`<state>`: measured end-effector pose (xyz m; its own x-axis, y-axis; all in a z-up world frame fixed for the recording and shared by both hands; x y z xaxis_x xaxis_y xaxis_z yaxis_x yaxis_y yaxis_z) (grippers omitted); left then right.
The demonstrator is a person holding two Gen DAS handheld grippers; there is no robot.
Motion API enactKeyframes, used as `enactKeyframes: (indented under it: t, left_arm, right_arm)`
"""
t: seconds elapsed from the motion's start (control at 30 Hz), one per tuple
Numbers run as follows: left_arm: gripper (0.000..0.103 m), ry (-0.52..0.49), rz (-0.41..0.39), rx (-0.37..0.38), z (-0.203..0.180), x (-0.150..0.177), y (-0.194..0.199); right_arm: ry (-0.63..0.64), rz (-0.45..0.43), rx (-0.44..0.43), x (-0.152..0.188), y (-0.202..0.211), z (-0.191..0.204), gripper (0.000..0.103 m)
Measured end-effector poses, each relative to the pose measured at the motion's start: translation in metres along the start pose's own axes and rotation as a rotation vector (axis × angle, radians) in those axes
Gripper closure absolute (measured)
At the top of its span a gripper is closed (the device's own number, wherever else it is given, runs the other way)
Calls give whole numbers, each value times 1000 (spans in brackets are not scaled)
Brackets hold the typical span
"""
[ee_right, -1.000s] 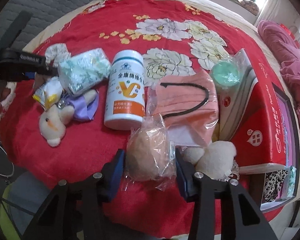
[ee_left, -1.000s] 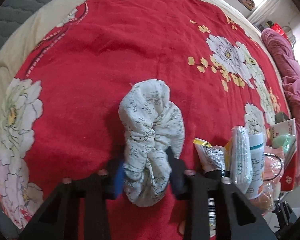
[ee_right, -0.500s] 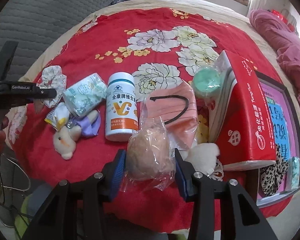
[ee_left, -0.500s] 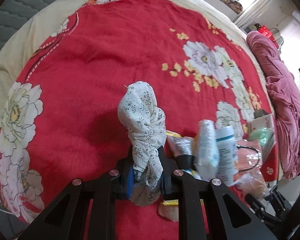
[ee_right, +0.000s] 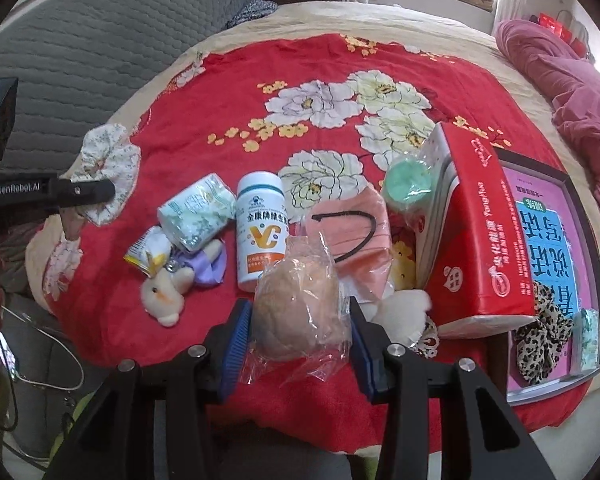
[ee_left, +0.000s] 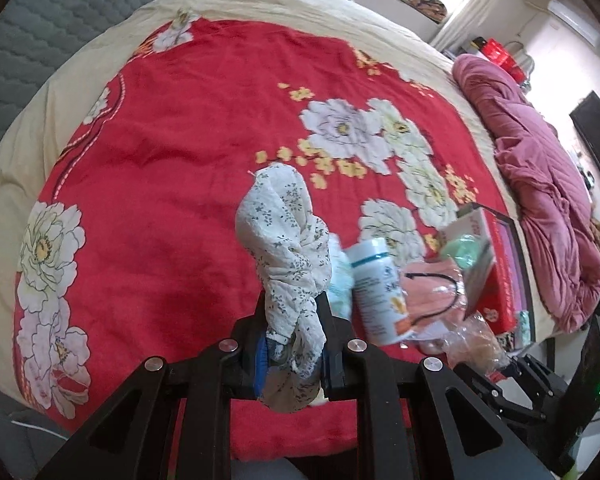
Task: Organize soft objects
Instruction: 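Lift and carry the scrunchie with the left tool while the right tool carries the bun toward the tray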
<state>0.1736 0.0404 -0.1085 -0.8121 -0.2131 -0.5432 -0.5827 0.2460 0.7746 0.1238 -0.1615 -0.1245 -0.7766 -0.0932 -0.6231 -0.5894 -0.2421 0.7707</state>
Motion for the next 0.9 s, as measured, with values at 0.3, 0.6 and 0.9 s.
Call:
enactKeyframes:
  t: [0.3,0.6,0.9]
  left_arm:
    - [83,-51,-23,30,-37,0,19]
    - [83,-124,-19,55,-77,9,31]
    - [83,-177,-11,96,-115,19,38]
  right_arm:
    - [-27,-61,5,-15,30,-13,57]
    - [-50,-105,7,-24,58,-27,57]
    - [-93,-131,17,-28,81,-47,57]
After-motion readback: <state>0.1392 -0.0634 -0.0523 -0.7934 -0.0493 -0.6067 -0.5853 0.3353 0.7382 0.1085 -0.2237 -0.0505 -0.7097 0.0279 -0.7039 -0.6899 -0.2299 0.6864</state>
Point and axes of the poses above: each gripper's, at about its wrist camera, not at the fingertips, and y roughly against the way its jaws point, z to its left, x to its underside, the point moved 10 cm from there along -y, roughly the way its jaws point, and after that the axes turned 11 degrees about -z, right-handed, at the moved point
